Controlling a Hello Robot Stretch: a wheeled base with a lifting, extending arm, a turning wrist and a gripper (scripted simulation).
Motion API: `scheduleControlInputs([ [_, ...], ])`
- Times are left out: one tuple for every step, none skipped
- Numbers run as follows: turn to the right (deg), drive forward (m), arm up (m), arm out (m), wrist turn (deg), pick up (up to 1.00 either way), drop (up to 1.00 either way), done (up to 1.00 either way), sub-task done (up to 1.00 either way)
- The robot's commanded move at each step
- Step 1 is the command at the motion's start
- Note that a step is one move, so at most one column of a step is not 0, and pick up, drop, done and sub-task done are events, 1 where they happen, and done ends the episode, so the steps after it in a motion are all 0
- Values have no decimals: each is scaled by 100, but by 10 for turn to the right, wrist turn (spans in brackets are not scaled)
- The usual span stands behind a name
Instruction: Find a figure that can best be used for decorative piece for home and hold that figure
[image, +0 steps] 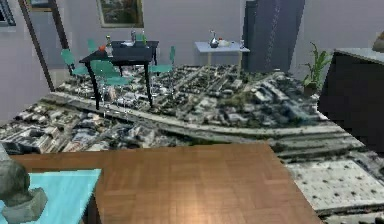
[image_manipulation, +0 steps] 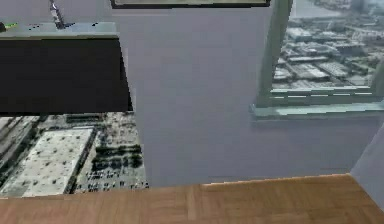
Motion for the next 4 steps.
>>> scheduleControlInputs([
  [-450,0,0,0,0,0,0,0,0],
  [-450,0,0,0,0,0,0,0,0],
  [-420,0,0,0,0,0,0,0,0],
  [450,0,0,0,0,0,0,0,0],
])
